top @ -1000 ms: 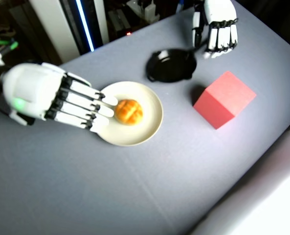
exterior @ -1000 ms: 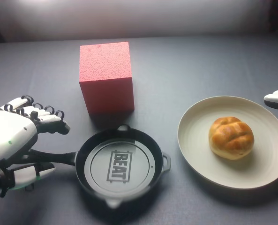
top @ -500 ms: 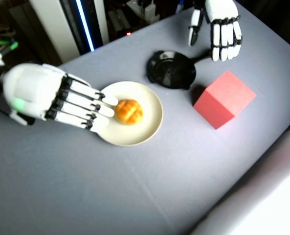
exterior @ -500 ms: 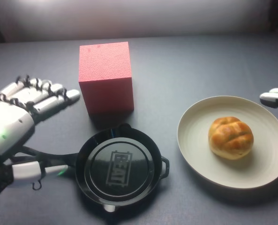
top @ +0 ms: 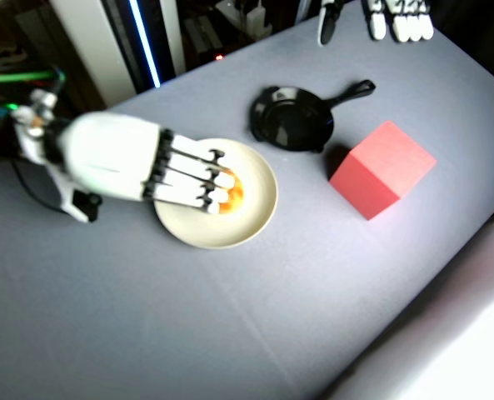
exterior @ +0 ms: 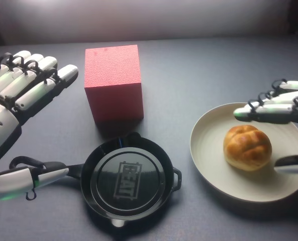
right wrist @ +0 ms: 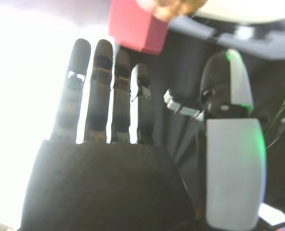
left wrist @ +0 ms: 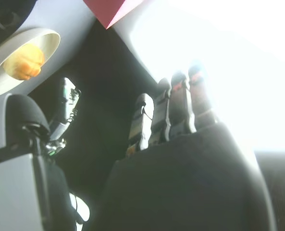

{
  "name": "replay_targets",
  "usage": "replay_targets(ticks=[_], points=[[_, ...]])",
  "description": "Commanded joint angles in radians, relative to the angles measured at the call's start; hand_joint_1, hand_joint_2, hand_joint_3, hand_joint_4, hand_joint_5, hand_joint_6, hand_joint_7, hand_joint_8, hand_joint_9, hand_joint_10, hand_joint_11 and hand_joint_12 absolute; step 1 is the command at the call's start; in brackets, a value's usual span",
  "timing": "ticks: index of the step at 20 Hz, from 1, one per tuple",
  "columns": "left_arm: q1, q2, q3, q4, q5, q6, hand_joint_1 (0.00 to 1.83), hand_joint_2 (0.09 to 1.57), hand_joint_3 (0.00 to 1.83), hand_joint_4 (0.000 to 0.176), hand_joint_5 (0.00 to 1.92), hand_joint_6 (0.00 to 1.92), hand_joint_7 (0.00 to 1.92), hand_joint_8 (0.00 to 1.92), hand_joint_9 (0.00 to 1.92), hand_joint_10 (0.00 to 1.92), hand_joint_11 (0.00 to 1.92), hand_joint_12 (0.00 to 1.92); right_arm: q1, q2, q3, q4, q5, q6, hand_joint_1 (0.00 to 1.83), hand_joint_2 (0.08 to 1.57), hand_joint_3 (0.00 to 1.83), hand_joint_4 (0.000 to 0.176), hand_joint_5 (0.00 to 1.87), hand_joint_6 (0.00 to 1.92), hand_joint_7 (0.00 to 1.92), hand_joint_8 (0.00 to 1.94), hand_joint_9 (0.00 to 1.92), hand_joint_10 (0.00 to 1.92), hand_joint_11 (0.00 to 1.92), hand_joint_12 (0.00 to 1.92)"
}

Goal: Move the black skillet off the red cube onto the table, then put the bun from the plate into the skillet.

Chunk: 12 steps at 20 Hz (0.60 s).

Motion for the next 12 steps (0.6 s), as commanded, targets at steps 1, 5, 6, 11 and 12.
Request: replay_targets(ticks=[1, 5, 6, 11, 12], points=[[-0.004, 0.003, 0.003, 0.009, -0.122, 0.001, 0.76, 1.01, 0.01, 0.109, 0.02, 0.0, 0.02, 0.0, 0.0, 0.0, 0.0, 0.0, 0.024, -0.006, 0.009, 0.0, 0.054, 0.005, 1.04, 1.01, 0.0, 0.073, 0.39, 0.0, 0.52, 0.0, 0.62, 0.0, 0.19, 1.14], [0.0, -0.001, 0.004, 0.003, -0.118, 0.001, 0.82, 1.02, 0.0, 0.11, 0.04, 0.01, 0.02, 0.0, 0.0, 0.0, 0.0, 0.0, 0.091, -0.061, 0.065, -0.066, -0.088, 0.005, 1.1, 1.06, 0.0, 0.031, 0.52, 0.01, 0.55, 0.01, 0.59, 0.02, 0.1, 1.21], [0.0, -0.004, 0.005, 0.003, -0.118, 0.001, 0.81, 1.02, 0.0, 0.117, 0.04, 0.01, 0.01, 0.0, 0.0, 0.0, 0.0, 0.0, 0.097, -0.074, 0.078, -0.067, -0.11, 0.005, 1.09, 1.06, 0.0, 0.023, 0.56, 0.01, 0.61, 0.01, 0.63, 0.02, 0.08, 1.22], [0.004, -0.007, 0.004, -0.006, -0.136, 0.001, 0.79, 1.02, 0.0, 0.112, 0.04, 0.0, 0.01, 0.0, 0.0, 0.0, 0.0, 0.0, 0.115, -0.084, 0.094, -0.063, -0.129, 0.005, 1.22, 1.13, 0.0, 0.0, 0.9, 0.97, 1.0, 1.06, 0.77, 0.74, 0.12, 1.53], [0.004, -0.007, 0.004, -0.006, -0.14, 0.001, 0.78, 1.02, 0.0, 0.112, 0.04, 0.0, 0.02, 0.0, 0.0, 0.0, 0.0, 0.0, 0.12, -0.084, 0.096, -0.063, -0.131, 0.005, 1.21, 1.13, 0.0, 0.027, 0.91, 1.06, 0.97, 1.04, 0.75, 0.76, 0.1, 1.53]])
